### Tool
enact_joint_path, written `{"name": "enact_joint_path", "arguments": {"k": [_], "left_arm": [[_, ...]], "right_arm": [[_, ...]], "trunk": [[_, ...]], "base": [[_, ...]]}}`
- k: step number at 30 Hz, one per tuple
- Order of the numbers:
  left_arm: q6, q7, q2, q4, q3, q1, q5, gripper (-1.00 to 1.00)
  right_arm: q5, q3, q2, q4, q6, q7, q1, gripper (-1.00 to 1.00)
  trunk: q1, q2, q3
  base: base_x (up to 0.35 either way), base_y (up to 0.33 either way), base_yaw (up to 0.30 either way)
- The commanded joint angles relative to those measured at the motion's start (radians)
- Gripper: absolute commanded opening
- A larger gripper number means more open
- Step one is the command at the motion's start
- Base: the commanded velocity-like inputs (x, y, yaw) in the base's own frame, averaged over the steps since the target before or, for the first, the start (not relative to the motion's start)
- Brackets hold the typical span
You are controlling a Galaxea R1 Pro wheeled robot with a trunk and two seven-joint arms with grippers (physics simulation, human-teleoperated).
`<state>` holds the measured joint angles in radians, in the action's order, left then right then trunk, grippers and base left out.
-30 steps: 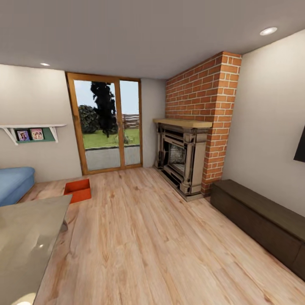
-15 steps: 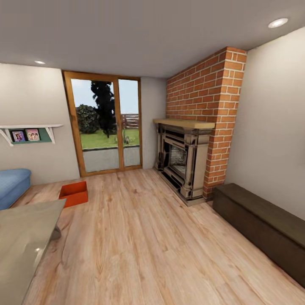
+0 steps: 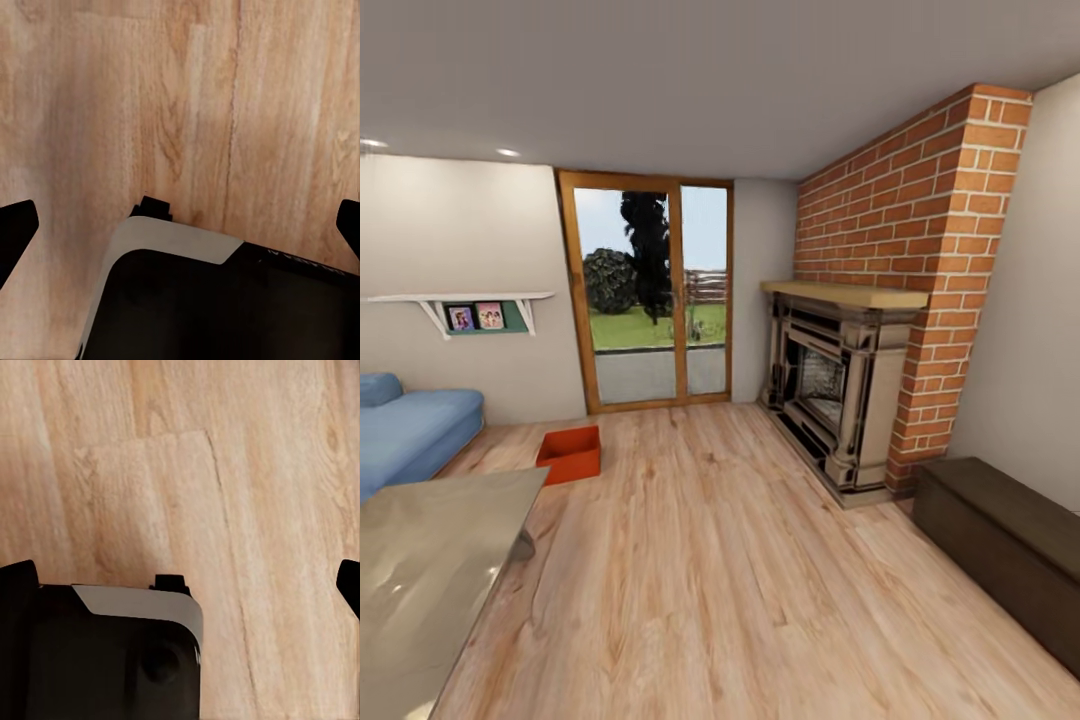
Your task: Move the two storage containers from the living room to the garage. In the garage, place one container on the floor and stack the other container on top of it (either order is fine).
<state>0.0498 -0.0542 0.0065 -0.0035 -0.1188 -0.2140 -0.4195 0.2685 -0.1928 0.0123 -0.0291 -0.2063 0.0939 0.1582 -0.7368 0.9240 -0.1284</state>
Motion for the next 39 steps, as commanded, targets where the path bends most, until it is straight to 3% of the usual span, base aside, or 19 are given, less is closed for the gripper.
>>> {"name": "enact_joint_path", "arguments": {"k": [1,9,39], "left_arm": [[0.003,-0.003,0.000,0.000,-0.009,-0.001,-0.007,1.00],[0.004,-0.003,-0.001,0.000,-0.009,-0.001,-0.006,1.00],[0.001,-0.003,0.000,0.000,-0.009,-0.001,-0.005,1.00]], "right_arm": [[0.011,-0.008,0.000,-0.003,-0.005,0.005,0.001,1.00],[0.010,-0.008,0.000,-0.003,-0.005,0.004,0.001,1.00],[0.011,-0.008,0.003,-0.003,-0.006,0.010,0.001,1.00]], "trunk": [[-0.001,0.001,-0.001],[-0.001,0.001,-0.001],[-0.001,0.001,-0.001]], "base": [[0.315,-0.080,0.268],[0.315,-0.080,0.168],[0.317,-0.054,0.002]]}}
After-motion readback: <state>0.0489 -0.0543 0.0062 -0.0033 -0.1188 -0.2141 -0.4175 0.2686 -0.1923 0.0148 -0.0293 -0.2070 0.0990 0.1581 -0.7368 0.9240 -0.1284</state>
